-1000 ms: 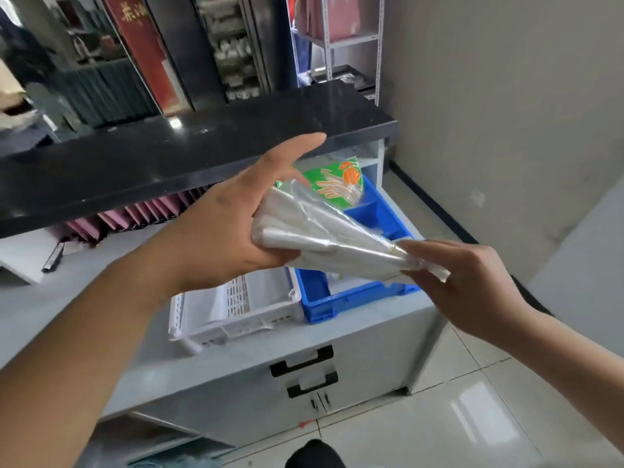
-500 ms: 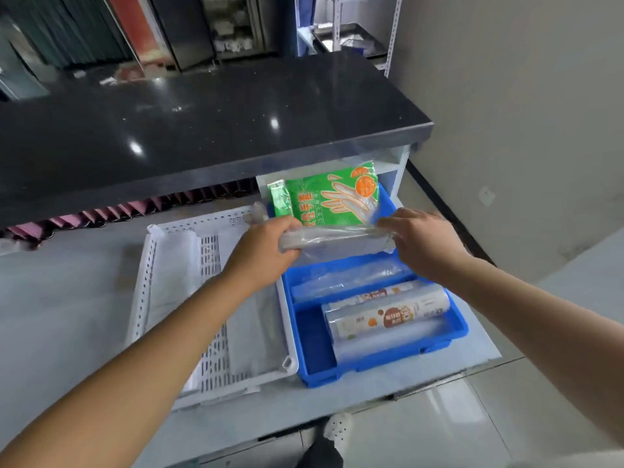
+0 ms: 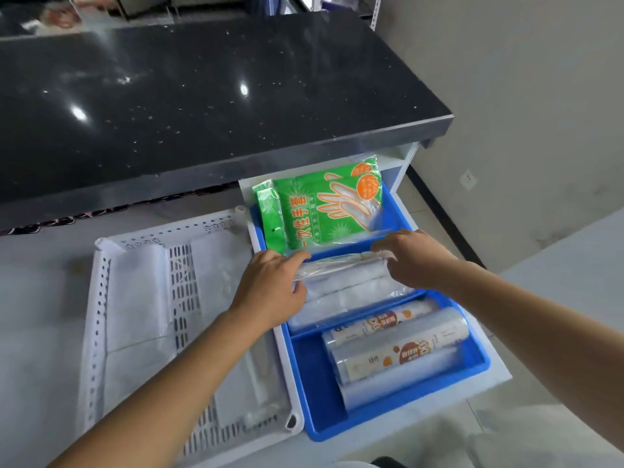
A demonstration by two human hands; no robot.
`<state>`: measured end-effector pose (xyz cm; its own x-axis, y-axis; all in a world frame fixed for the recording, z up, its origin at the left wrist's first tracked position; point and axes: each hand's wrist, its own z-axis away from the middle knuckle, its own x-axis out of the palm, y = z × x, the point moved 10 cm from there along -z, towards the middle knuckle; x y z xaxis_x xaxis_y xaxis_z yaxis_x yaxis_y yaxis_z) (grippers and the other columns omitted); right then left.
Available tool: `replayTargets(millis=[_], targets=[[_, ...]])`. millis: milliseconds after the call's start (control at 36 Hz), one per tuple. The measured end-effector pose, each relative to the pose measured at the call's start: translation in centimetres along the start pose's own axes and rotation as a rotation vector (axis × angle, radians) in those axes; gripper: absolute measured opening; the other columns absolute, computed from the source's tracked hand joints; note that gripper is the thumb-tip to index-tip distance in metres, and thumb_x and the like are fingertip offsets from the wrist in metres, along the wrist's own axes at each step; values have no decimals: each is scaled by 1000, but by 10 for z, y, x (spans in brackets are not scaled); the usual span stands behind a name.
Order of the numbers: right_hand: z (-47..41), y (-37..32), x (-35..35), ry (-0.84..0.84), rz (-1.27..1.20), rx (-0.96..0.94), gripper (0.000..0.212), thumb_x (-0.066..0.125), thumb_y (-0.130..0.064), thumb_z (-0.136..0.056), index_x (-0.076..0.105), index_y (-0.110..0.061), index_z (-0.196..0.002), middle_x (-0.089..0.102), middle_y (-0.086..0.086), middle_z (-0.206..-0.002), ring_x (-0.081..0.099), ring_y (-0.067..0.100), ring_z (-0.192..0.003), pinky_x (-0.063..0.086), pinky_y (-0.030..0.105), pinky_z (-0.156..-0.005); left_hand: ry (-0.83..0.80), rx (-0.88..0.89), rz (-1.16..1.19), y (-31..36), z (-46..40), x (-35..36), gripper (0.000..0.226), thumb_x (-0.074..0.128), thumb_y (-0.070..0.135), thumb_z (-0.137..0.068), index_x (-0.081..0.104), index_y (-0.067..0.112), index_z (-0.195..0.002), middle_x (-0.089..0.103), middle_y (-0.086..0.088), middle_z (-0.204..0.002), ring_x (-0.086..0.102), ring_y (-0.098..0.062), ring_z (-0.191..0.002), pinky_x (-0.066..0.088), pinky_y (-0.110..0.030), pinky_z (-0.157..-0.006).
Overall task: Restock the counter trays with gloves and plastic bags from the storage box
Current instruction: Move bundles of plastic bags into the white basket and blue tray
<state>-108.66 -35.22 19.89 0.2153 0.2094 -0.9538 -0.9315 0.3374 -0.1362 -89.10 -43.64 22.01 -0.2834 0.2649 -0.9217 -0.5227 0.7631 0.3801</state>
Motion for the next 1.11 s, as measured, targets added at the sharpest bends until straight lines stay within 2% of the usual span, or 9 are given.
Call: replayTargets(millis=[139,250,389,500,639,778,917,1028,1111], targets=[[0,-7,-8,157,62,-32,42,53,-24,-95,54,-26,-136,62,0,-132,52,25,-122,36,42,-104,60,-56,-23,-12,-1,3,44,67,21,-85,64,15,-128,62,-14,-115,52,-36,-111,42,-44,-98],[5,-6,-9,266,72,-15,40,56,-22,-95,57,-24,-135,55,1,-142,49,26,-129,35,44,-106,80,-103,-65,-19,1,5,45,66,20,-87,62,17,-132,56,-17,-131,45,-38,-126,33,-47,-108],[16,-1,-11,255,-6,14,48,52,-32,-97,46,-28,-144,47,-3,-150,41,20,-138,28,43,-113,46,-156,-70,-17,8,6,56,58,31,-94,45,18,-147,40,-15,-149,28,-33,-140,18,-42,-116],[36,-3,-22,270,-144,-11,51,54,-38,-95,46,-28,-145,42,0,-154,36,21,-142,25,42,-114,69,-178,-52,-9,22,-5,66,61,36,-92,38,18,-151,33,-14,-154,22,-32,-145,16,-42,-118],[86,-8,-38,298,-293,-62,52,59,-41,-92,50,-26,-141,43,0,-153,34,21,-143,27,41,-113,78,-277,28,11,59,-12,76,61,49,-89,28,27,-154,21,-7,-161,12,-25,-149,14,-40,-119],[152,-11,-42,282,-496,-104,50,63,-43,-89,55,-29,-137,48,-4,-149,39,17,-140,33,44,-114,157,-378,199,56,115,-13,74,63,47,-88,29,31,-152,26,-3,-161,16,-22,-149,18,-43,-121],[207,-28,-22,194,-732,-232,46,62,-47,-89,57,-38,-134,47,-18,-147,33,0,-141,30,31,-116,303,-565,358,92,199,2,70,62,49,-85,39,31,-148,29,5,-157,21,-13,-147,26,-45,-119],[238,-54,1,104,-783,-348,48,57,-54,-87,54,-42,-134,43,-29,-145,23,-10,-141,24,23,-116,364,-668,332,110,269,14,64,63,53,-85,40,37,-142,29,6,-157,21,-13,-149,23,-42,-119],[258,-87,19,25,-760,-433,50,56,-56,-87,54,-41,-135,44,-28,-144,23,-10,-141,22,20,-115,355,-818,353,111,320,21,72,58,59,-77,37,40,-143,25,10,-157,17,-12,-149,22,-42,-119]])
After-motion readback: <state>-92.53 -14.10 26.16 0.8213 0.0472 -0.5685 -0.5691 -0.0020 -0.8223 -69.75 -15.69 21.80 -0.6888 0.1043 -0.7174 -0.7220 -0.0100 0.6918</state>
